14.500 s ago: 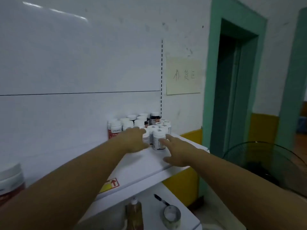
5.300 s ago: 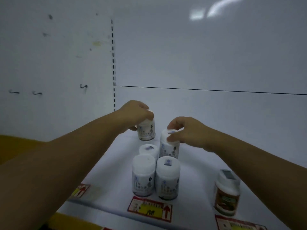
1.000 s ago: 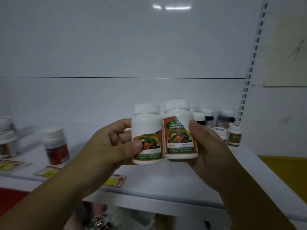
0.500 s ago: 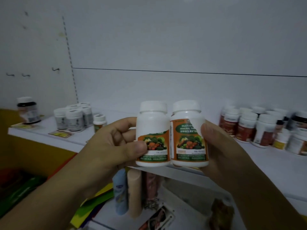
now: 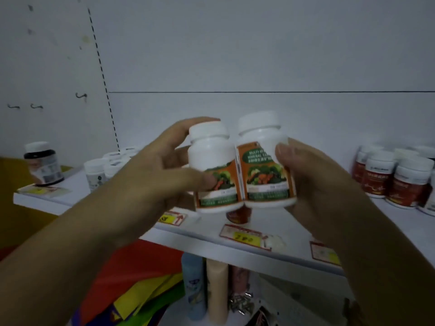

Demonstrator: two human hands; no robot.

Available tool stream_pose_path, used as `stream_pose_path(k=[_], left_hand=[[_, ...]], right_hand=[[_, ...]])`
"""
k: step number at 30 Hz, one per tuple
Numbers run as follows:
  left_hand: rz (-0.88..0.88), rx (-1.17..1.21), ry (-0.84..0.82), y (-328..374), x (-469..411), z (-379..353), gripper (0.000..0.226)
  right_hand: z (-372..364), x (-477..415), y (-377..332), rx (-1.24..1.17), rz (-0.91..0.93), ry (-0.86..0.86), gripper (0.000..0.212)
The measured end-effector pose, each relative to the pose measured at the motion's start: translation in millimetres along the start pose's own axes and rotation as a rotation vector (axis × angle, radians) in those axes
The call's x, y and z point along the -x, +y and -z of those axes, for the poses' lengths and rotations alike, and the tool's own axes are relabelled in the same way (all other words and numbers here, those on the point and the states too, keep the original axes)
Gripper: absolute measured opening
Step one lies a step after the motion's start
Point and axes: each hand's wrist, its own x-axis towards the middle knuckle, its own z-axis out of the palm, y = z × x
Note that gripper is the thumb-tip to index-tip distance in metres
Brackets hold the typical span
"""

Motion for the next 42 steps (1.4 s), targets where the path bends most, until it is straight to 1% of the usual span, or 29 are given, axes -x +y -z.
stream_pose_path(k=[1,2,5,8,10,12,14,16,20,22,23,25,27,32,37,42], left_hand=[[-0.005,-0.047,-0.003,2.1,-10.7,5.9,0.065],[-0.007,-0.076,-0.007,3.0,-20.6,12.6,0.06],[0.013,-0.118,0.03,3.2,-41.7,32.5,0.045],[-0.001,-0.18,0.065,-3.6,-49.8,52.4,0.045],[-0.014,-0.191,0.062,-9.2,-53.2,66.1,0.043],[0.001,-0.212,0.073,-13.8,-58.2,82.8,0.037],[0.011,-0.262,0.085,-18.7,-67.1,104.1,0.025],[0.007,-0.302,0.089,-26.6,-78.5,126.5,0.018],[0.002,-0.352,0.123,-41.2,-103.5,168.2,0.017],[0.001,-0.369,0.136,-45.0,-116.9,184.3,0.019],[0.006,-0.371,0.13,-46.7,-124.1,190.9,0.022],[0.038,-0.399,0.09,-50.6,-137.8,200.3,0.032],[0.081,-0.472,0.009,-54.3,-150.1,205.1,0.038],[0.167,-0.67,-0.213,-59.8,-172.8,196.8,0.021],[0.225,-0.804,-0.407,-80.3,-183.8,181.6,0.026],[0.317,-0.867,-0.578,-93.9,-182.5,171.2,0.029]], right_hand=[[0.9,-8.8,-2.1,-0.025,0.0,0.008,0.051],[0.7,-18.4,-4.4,-0.026,0.009,0.017,0.049],[0.8,-47.6,0.4,0.004,0.001,0.059,0.033],[-3.2,-73.0,11.0,0.011,-0.013,0.056,0.036],[-7.6,-86.8,18.6,0.013,-0.008,0.072,0.034],[-12.9,-98.0,23.2,0.064,-0.006,0.098,0.03],[-17.3,-109.5,28.7,0.121,-0.012,0.141,0.027],[-23.9,-122.4,37.2,0.21,-0.05,0.174,0.034],[-42.9,-145.2,57.2,0.47,-0.215,0.13,0.051],[-51.7,-153.2,65.9,0.67,-0.309,0.109,0.058],[-53.7,-156.7,69.7,0.791,-0.345,0.097,0.058],[-56.0,-159.8,74.3,1.026,-0.42,0.081,0.052],[-56.9,-160.8,75.8,1.121,-0.51,0.096,0.042],[-54.1,-152.5,85.1,1.148,-0.642,0.142,0.037],[-54.6,-148.8,93.8,1.18,-0.71,0.088,0.042],[-56.0,-152.7,99.1,1.211,-0.692,0.067,0.048]])
